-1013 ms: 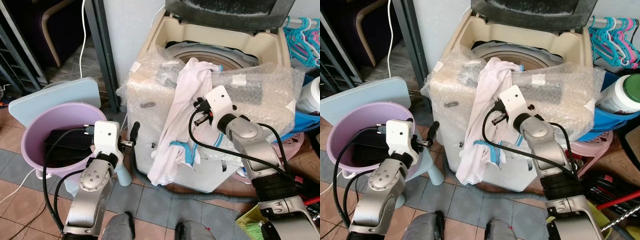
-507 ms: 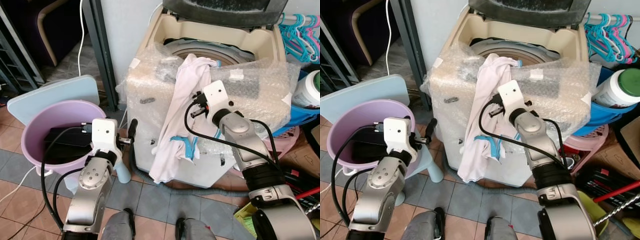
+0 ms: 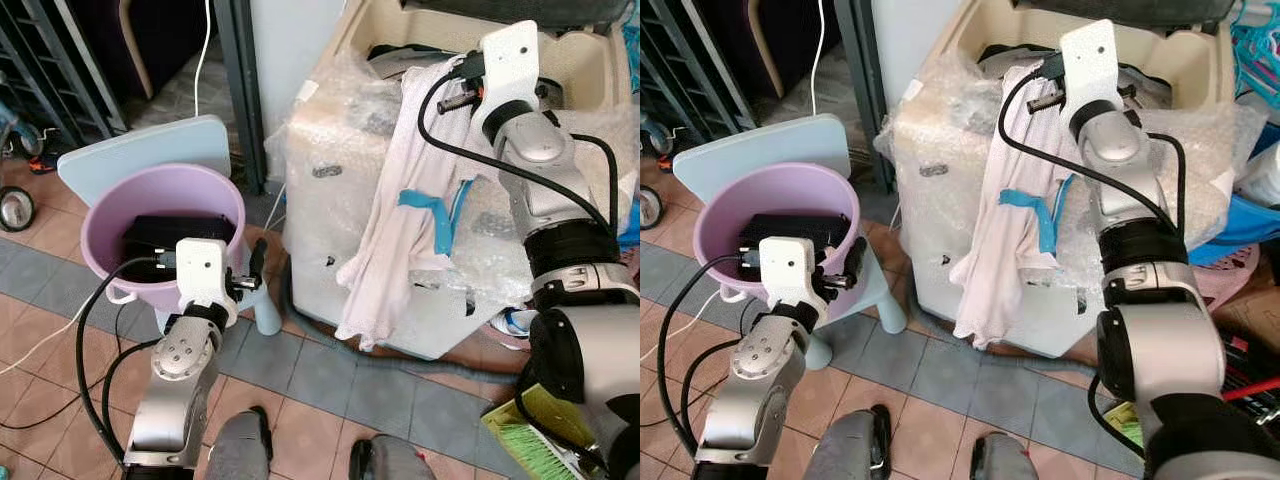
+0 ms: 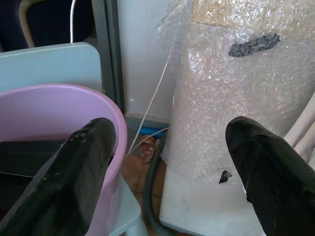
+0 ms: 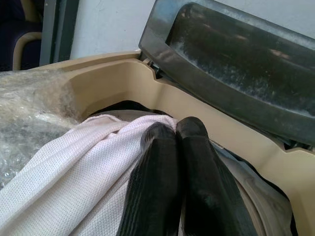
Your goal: Clothes washing
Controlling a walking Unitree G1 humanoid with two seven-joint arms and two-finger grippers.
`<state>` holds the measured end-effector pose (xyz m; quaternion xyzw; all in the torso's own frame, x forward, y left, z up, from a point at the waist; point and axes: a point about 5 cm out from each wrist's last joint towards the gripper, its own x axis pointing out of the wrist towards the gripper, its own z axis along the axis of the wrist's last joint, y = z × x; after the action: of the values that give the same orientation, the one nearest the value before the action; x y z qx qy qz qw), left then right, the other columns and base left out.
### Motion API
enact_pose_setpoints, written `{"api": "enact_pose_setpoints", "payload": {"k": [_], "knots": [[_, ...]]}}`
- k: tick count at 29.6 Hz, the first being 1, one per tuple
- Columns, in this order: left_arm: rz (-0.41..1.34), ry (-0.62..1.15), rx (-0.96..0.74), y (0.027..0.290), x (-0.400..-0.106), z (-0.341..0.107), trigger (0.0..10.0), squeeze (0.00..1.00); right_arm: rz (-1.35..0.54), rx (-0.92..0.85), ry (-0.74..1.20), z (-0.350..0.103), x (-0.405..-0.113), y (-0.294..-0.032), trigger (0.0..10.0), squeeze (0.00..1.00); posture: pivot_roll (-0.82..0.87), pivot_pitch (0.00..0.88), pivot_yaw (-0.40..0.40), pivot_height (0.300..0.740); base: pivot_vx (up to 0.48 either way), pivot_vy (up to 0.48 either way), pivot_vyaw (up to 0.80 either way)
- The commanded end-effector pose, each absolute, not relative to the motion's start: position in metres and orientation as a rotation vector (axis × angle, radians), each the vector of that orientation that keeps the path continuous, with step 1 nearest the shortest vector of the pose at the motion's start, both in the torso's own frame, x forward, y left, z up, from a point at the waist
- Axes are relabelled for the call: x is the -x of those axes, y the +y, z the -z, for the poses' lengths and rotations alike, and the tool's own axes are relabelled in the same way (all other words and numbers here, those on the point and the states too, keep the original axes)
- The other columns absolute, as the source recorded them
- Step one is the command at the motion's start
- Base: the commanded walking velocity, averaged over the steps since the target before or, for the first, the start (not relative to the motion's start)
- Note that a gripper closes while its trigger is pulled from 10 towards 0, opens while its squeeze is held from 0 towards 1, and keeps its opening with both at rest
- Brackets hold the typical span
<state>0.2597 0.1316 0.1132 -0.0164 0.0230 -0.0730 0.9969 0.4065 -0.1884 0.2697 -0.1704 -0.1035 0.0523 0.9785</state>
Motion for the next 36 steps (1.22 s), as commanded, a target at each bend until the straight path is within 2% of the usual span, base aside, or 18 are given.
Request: {"api": "enact_pose_setpoints", "payload": {"k": [1,15,23,25,31,36], "knots": [[0.138,0.03,0.035,0.133,-0.259,-0.117,10.0,0.0,-0.079,0.328,-0.281,-0.288,-0.407,-0.194,0.0,0.0,-0.01,0.125,-0.01,0.74,0.281,0.0,0.0],[0.151,0.022,0.032,0.133,-0.259,-0.118,10.0,0.0,-0.077,0.333,-0.369,-0.309,-0.412,-0.19,0.0,0.0,-0.01,0.126,-0.006,0.74,0.335,0.0,0.0],[0.155,0.037,0.032,0.131,-0.253,-0.114,10.0,0.0,-0.172,0.344,-0.377,-0.308,-0.413,-0.184,0.0,0.0,0.0,0.124,-0.007,0.74,0.302,0.0,0.0],[0.154,0.039,0.028,0.133,-0.252,-0.113,10.0,0.0,-0.221,0.443,-0.411,-0.324,-0.414,-0.175,0.0,0.0,0.0,0.121,-0.013,0.74,0.315,0.0,0.0],[0.139,0.041,0.032,0.135,-0.252,-0.112,10.0,0.0,-0.181,0.468,-0.463,-0.355,-0.414,-0.176,0.0,0.0,0.01,0.119,-0.024,0.74,0.367,0.0,0.0],[0.126,0.039,0.035,0.135,-0.251,-0.112,10.0,0.0,-0.125,0.463,-0.599,-0.393,-0.406,-0.176,0.0,0.0,0.01,0.117,-0.031,0.74,0.371,0.0,0.0]]}}
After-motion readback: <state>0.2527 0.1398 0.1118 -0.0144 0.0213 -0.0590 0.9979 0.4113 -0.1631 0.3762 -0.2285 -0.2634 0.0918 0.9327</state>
